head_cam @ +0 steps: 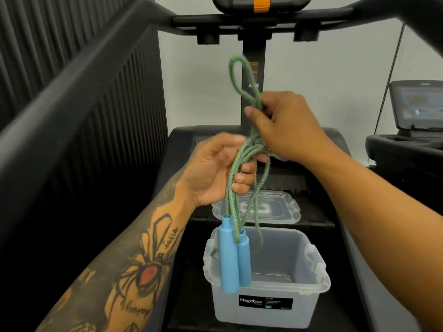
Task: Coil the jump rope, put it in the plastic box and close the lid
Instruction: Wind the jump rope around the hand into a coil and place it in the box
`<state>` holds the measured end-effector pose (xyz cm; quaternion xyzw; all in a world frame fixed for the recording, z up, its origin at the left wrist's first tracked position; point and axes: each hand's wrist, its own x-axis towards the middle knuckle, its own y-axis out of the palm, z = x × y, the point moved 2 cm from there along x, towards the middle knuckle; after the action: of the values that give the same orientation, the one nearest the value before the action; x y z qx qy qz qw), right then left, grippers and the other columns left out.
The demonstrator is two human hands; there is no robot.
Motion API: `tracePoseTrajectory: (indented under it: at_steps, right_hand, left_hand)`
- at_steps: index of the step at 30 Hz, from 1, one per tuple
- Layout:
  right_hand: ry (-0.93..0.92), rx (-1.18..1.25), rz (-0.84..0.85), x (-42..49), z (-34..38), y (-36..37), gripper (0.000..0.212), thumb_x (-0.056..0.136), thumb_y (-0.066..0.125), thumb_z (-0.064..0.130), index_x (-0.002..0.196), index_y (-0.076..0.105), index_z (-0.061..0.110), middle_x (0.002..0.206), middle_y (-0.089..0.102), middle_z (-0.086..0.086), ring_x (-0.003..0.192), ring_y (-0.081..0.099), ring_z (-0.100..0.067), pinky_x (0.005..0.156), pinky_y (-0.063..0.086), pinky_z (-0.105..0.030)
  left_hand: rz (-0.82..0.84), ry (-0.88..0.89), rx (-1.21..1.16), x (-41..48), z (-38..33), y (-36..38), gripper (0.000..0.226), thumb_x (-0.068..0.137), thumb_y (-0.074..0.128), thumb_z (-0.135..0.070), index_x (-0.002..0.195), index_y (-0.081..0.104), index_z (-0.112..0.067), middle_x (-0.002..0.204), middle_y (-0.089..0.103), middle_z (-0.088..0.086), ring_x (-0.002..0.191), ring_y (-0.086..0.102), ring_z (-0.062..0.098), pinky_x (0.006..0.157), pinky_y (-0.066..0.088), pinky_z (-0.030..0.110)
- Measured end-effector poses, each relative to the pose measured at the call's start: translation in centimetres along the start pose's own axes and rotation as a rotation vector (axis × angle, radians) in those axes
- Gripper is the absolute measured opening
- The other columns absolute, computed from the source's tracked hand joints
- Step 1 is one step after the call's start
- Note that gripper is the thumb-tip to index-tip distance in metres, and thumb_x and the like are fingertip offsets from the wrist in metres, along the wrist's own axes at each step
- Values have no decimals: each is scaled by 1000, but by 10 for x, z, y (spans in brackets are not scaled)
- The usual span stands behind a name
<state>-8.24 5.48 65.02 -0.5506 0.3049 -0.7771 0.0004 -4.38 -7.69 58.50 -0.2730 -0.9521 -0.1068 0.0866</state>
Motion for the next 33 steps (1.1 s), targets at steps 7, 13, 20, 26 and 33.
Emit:
tracePoseTrajectory:
  at_steps: [7,13,20,26,33]
  right_hand:
    - [414,-360,279,0,-54,-30,34,85,59,25,56,53,9,55,52,-6,57,50,-28,48,31,-27]
    - [433,-226,817,-17,-55,-56,44,66,77,59,87,71,22,72,68,2,64,58,-16,68,48,-32]
    - [355,272,637,-8,-12,-22,38,100,43,41,96,64,9,87,70,-14,74,66,-21,68,52,-35]
    - [517,452,711,-17,-12,-3,24,95,58,27,103,49,7,73,67,-14,61,63,-28,65,55,-40]
    - [491,546,650,-23,-17,11,16,91,57,-2,97,48,10,75,68,-20,66,68,-31,79,56,-52]
  left_hand:
    - [-199,35,128,6,-1,-7,34,95,43,-22,79,70,-10,63,33,0,50,26,7,43,19,19]
    - [-149,-4,93,9,-4,-8,40,95,28,-35,97,58,-7,64,37,4,50,29,11,44,20,22]
    - [-200,50,152,20,-3,-1,26,79,31,2,93,53,-1,76,52,16,47,34,10,44,24,21]
    - [-331,187,93,24,-4,-5,30,58,39,13,81,44,-6,76,40,12,51,40,18,38,33,22]
    - [-430,195,140,28,-5,-17,36,75,31,24,72,37,-12,60,44,9,43,41,13,39,28,21]
